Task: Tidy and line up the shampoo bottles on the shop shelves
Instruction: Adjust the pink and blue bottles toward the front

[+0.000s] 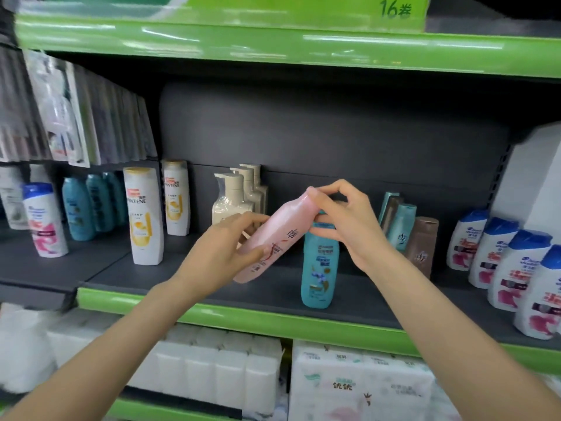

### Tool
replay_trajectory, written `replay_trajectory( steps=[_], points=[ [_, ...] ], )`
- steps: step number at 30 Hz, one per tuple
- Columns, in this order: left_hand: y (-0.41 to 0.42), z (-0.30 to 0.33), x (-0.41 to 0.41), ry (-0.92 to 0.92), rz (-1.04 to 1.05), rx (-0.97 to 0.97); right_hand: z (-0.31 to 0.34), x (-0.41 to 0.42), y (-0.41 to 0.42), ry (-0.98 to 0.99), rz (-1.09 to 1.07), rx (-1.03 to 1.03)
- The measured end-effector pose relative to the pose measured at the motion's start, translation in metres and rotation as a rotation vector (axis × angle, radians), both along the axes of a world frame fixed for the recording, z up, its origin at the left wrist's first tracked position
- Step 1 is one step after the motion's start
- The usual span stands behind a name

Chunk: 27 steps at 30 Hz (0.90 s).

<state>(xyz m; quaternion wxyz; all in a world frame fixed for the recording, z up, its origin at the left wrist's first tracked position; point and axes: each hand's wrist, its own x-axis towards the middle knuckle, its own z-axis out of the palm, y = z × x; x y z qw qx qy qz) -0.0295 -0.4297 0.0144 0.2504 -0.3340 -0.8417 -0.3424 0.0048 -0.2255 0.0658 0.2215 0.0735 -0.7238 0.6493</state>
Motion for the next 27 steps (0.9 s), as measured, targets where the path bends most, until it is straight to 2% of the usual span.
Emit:
replay_trajectory(
  steps=[4, 8, 10, 13, 16, 18, 21, 24, 27],
  points=[
    [-0.039, -0.002, -0.01, 0.126, 0.071, -0.092, -0.007, -0.01, -0.047, 0.013, -0.125, -0.073],
    [-0.078, 0.003, -0.021, 0.157, 0.028, -0.149, -0.016, -0.011, -0.087, 0.06, -0.167, -0.2],
    [-0.094, 0.009, -0.028, 0.049, -0.088, -0.184, -0.02, -0.011, -0.104, 0.072, -0.204, -0.249],
    [-0.113, 0.019, -0.032, -0.223, -0.306, -0.252, -0.025, -0.01, -0.122, 0.079, -0.231, -0.303],
    [-0.123, 0.023, -0.034, -0.283, -0.328, -0.254, -0.026, -0.006, -0.131, 0.099, -0.175, -0.335],
    [-0.125, 0.019, -0.037, -0.173, -0.285, -0.207, -0.026, -0.003, -0.131, 0.129, -0.135, -0.356],
    [-0.125, 0.014, -0.038, 0.073, -0.108, -0.222, -0.026, 0.005, -0.128, 0.129, -0.127, -0.334],
    [-0.122, 0.01, -0.039, 0.215, -0.01, -0.214, -0.028, 0.012, -0.126, 0.104, -0.131, -0.32],
    [-0.118, 0.006, -0.039, 0.303, 0.005, -0.223, -0.028, 0.015, -0.124, 0.109, -0.114, -0.372]
  ],
)
